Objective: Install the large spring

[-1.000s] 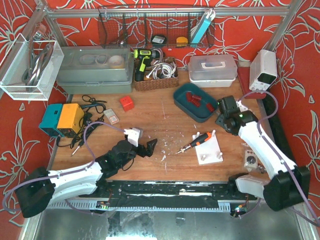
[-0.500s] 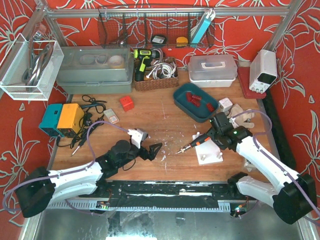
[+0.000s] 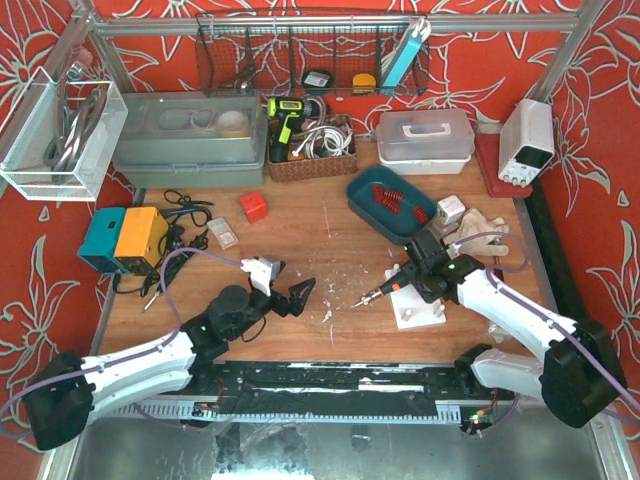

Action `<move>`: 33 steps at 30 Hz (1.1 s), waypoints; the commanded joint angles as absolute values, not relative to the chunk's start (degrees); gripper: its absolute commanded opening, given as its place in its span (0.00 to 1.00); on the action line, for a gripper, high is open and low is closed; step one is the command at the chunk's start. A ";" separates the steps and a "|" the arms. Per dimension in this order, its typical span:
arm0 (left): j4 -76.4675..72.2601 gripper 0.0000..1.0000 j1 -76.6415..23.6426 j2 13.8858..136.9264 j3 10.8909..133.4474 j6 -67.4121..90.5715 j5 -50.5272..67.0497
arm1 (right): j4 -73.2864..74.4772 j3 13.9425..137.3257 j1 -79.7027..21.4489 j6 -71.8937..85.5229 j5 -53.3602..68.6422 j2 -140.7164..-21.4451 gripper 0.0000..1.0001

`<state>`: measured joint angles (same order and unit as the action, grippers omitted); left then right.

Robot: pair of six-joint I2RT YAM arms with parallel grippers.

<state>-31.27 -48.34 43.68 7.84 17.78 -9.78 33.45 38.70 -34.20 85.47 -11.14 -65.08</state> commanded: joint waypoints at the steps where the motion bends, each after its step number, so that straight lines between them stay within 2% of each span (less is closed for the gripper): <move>1: -33.45 1.00 -48.56 41.95 6.48 17.05 -9.22 | 32.54 38.54 -34.90 89.23 -14.18 -66.86 0.62; 15: -34.67 1.00 -48.52 44.93 7.36 17.23 -4.81 | 27.61 39.25 -35.15 90.02 -14.63 -74.61 0.61; 20: -34.63 1.00 -48.53 45.02 7.49 17.10 -4.53 | 26.71 38.99 -35.14 90.08 -15.62 -75.59 0.57; 24: -34.54 1.00 -48.52 44.97 7.47 17.08 -4.81 | 26.11 38.08 -35.15 90.49 -16.13 -75.01 0.49; 33: -34.30 1.00 -48.52 45.04 7.69 17.01 -4.38 | 27.99 37.41 -35.12 90.78 -16.76 -70.50 0.24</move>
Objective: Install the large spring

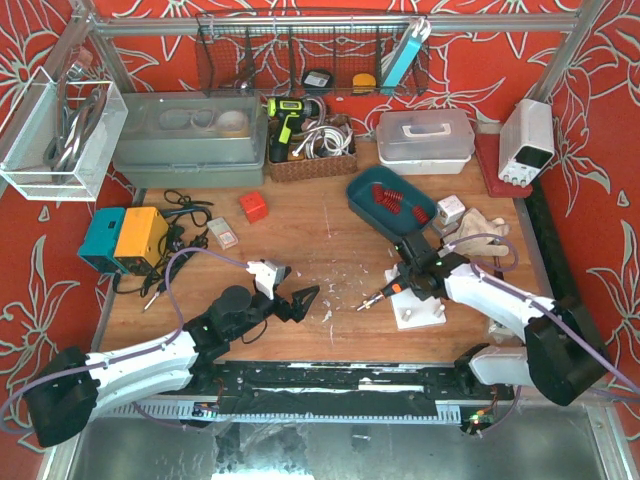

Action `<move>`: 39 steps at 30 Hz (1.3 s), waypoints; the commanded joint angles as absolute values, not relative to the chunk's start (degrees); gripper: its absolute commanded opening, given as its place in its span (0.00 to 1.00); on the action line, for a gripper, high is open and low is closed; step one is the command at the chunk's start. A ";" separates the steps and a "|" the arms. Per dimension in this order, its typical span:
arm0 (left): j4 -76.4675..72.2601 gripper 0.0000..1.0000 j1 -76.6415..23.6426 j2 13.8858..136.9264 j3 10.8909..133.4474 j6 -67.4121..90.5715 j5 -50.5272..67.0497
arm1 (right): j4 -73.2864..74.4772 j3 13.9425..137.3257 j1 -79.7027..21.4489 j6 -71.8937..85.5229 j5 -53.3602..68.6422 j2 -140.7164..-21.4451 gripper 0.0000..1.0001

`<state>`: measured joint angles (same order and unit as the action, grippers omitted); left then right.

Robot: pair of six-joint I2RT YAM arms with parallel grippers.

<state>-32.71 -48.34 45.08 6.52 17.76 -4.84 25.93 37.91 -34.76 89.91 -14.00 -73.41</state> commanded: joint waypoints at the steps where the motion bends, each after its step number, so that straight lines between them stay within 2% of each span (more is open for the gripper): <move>1: -34.24 1.00 -48.52 44.99 7.73 17.05 -4.47 | 28.22 37.28 -35.13 90.83 -16.83 -69.86 0.21; 7: -33.94 1.00 -48.52 45.09 7.69 17.05 -5.09 | 28.53 36.80 -35.14 89.38 -16.34 -64.38 0.00; 14: -33.01 1.00 -48.52 45.18 7.96 17.27 -6.67 | 27.69 37.54 -35.13 85.19 -15.38 -56.68 0.00; 21: -30.74 1.00 -48.52 45.35 8.37 17.79 -11.57 | 20.86 38.29 -35.19 81.40 -11.93 -54.82 0.00; 29: -29.65 1.00 -48.52 45.53 8.58 17.84 -14.10 | 11.30 43.13 -37.19 77.11 -6.81 -64.07 0.00; 39: -28.50 1.00 -48.52 44.47 8.53 18.07 -16.60 | -0.90 53.34 -40.85 72.48 -7.85 -78.47 0.00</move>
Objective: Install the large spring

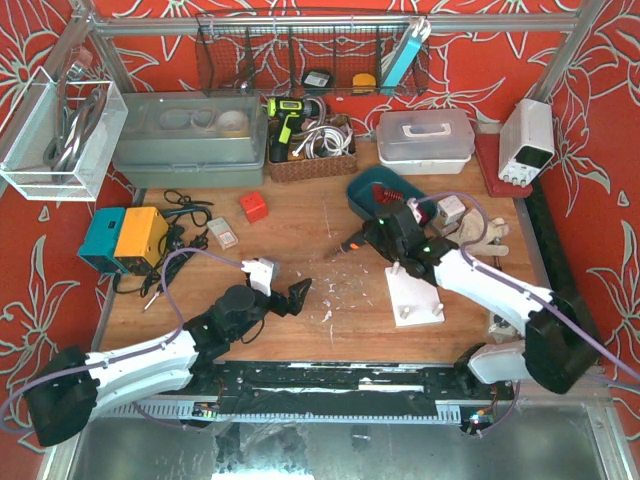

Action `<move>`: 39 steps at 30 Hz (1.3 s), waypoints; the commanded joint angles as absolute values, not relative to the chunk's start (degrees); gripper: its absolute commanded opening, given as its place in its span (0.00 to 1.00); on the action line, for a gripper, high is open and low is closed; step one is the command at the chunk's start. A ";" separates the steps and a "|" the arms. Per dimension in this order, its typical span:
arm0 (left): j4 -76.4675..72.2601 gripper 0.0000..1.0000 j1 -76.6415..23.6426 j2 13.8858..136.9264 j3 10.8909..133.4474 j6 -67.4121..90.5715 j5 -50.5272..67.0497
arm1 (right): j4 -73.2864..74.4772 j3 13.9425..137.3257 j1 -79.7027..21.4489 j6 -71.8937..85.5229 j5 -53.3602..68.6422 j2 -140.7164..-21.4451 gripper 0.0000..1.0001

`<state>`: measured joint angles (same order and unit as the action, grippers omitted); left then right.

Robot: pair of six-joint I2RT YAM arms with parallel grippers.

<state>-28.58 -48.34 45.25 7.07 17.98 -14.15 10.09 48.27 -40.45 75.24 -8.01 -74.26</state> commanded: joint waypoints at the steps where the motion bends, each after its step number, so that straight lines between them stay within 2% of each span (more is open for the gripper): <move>1: -28.48 1.00 -48.52 44.44 8.42 18.05 -16.62 | -2.82 54.39 -41.06 71.97 -7.94 -80.22 0.00; 7: -28.54 1.00 -48.52 44.39 8.49 18.08 -16.53 | -10.66 62.62 -41.65 68.59 -10.79 -92.56 0.00; 20: -28.94 1.00 -48.52 44.13 8.11 18.19 -16.57 | -10.19 84.07 -41.66 71.54 -6.01 -115.19 0.00; 24: -28.84 1.00 -48.52 44.47 8.35 18.23 -16.13 | -7.13 88.48 -41.65 71.99 -6.30 -119.77 0.14; 28: -28.77 1.00 -48.52 44.26 8.35 18.14 -16.20 | -1.65 93.08 -41.34 72.07 -6.81 -123.17 0.35; 39: -28.56 1.00 -48.52 43.53 8.25 18.17 -16.34 | 3.36 95.76 -39.86 74.27 -6.18 -125.86 0.51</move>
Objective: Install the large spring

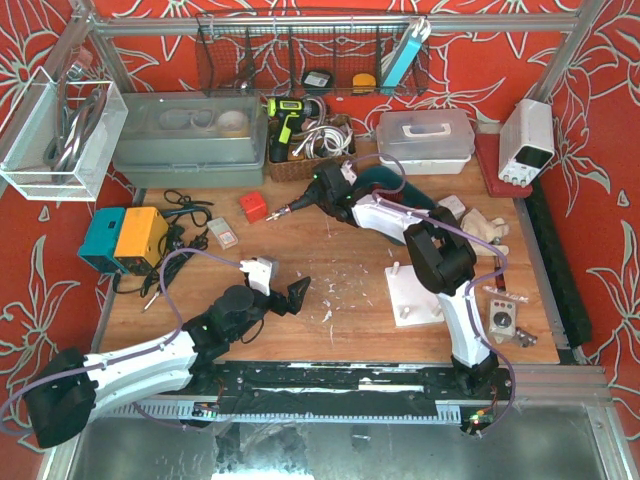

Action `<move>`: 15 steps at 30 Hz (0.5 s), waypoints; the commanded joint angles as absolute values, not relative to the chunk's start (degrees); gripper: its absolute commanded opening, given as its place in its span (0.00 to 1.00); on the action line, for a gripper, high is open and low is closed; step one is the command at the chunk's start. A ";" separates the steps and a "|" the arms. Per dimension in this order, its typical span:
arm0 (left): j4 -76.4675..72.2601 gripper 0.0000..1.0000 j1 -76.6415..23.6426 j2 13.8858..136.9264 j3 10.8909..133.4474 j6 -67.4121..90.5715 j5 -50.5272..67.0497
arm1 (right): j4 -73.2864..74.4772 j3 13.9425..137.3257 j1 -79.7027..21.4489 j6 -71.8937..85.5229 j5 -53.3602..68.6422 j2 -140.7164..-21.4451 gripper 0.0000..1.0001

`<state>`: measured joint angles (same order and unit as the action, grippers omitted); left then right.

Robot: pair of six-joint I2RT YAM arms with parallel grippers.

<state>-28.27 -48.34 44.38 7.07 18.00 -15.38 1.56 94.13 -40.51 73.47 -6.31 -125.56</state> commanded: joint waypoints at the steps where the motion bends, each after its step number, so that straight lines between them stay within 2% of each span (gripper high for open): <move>1: -28.52 1.00 -48.52 43.43 8.23 18.15 -16.42 | 3.92 95.98 -39.85 73.63 -6.32 -125.54 0.53; 6: -28.30 1.00 -48.52 43.07 8.11 18.01 -16.81 | 7.62 97.32 -39.13 69.49 -4.76 -123.01 0.62; 11: -28.28 1.00 -48.52 42.89 8.08 17.92 -17.11 | 9.01 94.30 -38.55 59.68 0.50 -116.46 0.64; 15: -28.56 1.00 -48.50 43.27 8.00 18.12 -16.58 | 14.49 89.61 -38.50 47.19 2.52 -106.32 0.66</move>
<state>-28.01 -48.34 43.55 7.07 18.00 -15.59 8.75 92.79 -38.76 60.82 -0.64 -116.90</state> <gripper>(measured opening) 0.998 0.651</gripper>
